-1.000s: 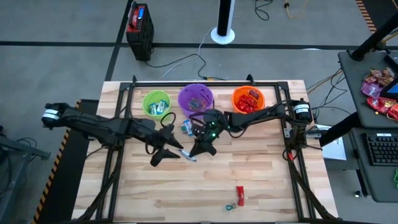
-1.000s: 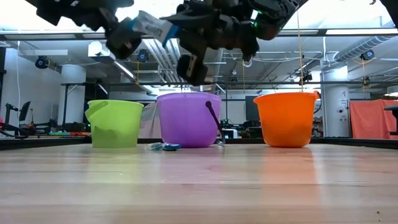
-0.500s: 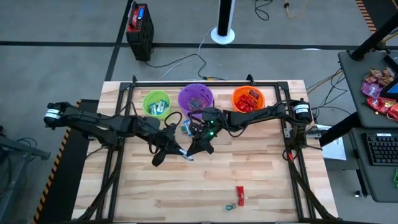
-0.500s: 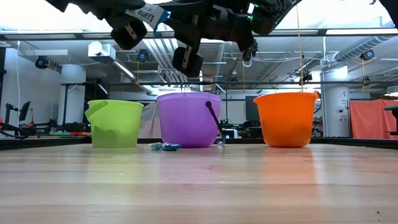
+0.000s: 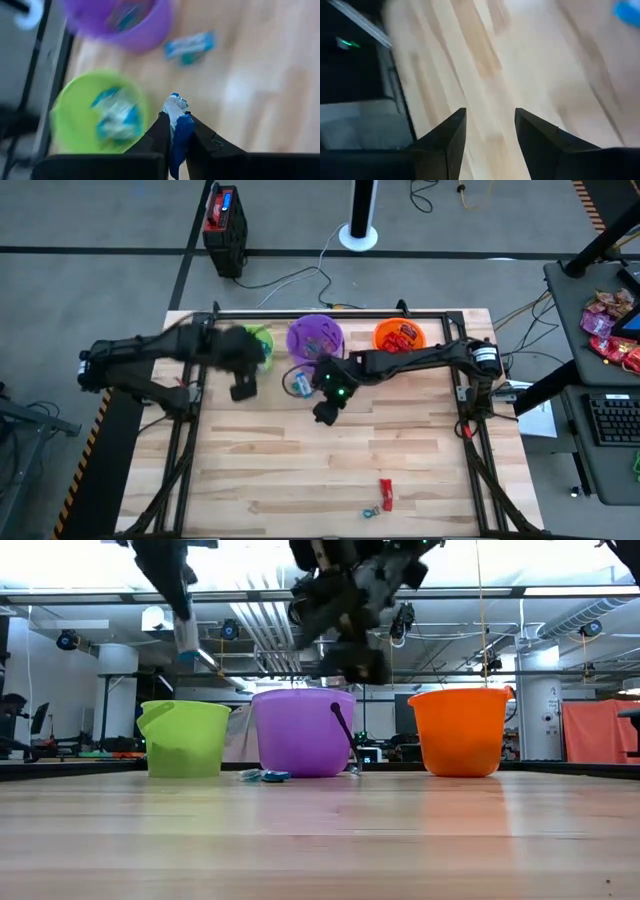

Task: Sort candy by brand, put in halloween buckets
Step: Put the white chocolate into the green bucket, then put the red chocolate into the orange bucket

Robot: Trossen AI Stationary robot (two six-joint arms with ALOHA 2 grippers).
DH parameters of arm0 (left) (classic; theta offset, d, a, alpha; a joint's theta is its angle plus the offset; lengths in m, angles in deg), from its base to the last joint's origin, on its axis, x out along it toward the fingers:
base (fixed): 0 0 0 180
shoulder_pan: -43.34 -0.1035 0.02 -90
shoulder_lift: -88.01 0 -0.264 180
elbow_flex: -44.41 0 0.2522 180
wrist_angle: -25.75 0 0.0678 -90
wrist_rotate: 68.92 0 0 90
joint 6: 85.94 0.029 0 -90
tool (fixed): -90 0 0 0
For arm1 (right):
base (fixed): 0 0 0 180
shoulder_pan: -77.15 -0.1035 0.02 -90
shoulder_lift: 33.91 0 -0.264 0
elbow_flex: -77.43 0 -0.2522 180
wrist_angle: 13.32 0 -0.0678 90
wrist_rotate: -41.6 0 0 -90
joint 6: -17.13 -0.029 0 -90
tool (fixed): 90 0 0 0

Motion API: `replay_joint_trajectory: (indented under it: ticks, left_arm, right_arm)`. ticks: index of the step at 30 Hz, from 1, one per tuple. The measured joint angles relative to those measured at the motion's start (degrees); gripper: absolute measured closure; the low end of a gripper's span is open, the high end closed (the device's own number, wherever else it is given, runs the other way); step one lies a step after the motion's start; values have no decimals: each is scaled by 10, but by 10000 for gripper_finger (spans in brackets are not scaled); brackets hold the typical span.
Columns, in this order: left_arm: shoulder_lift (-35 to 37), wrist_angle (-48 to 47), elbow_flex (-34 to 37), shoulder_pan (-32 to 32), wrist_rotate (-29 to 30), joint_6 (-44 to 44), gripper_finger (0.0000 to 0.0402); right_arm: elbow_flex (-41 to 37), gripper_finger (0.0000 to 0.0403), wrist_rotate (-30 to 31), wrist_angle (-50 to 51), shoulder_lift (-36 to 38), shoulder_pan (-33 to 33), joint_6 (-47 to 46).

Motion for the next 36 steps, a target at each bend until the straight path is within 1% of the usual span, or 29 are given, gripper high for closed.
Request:
replay_joint_trajectory:
  ticks: [2,5,7,9,11,14,17,19,23,25,27,29,32,35,36]
  left_arm:
    - [-15,-23,-9,-61,0,36,390]
    - [-37,-17,-9,-143,-1,99,389]
    - [-51,-6,-7,-187,-2,129,385]
    - [-72,-4,-4,-225,-5,148,379]
    - [-90,-4,0,-253,-8,157,372]
    - [-112,-2,7,-276,-19,169,361]
    - [-132,6,14,-280,-34,185,352]
    - [-139,19,16,-279,-37,193,346]
    - [-148,34,16,-279,-57,199,336]
    - [-148,32,16,-279,-65,195,330]
    - [-147,32,16,-279,-65,190,324]
    - [-143,28,16,-279,-65,189,318]
    - [-137,25,16,-279,-65,180,311]
    - [-120,8,15,-279,-65,150,308]
    - [-113,-15,9,-277,-65,135,308]
  right_arm:
    - [20,243,5,76,0,-13,-7]
    - [50,250,5,223,6,-46,-45]
    - [60,254,6,307,15,-79,-83]
    - [60,256,8,360,29,-117,-133]
    - [51,252,25,371,45,-158,-186]
    - [27,233,50,360,60,-213,-294]
    - [-7,206,78,333,61,-254,-398]
    - [-39,190,83,310,61,-274,-456]
    - [-116,167,82,193,59,-309,-538]
    - [-153,161,82,106,59,-323,-571]
    - [-188,158,85,45,59,-336,-597]
    - [-217,159,88,22,57,-345,-627]
    - [-246,161,94,12,56,-356,-645]
    - [-261,161,98,9,56,-361,-642]
    - [-264,161,98,9,56,-362,-636]
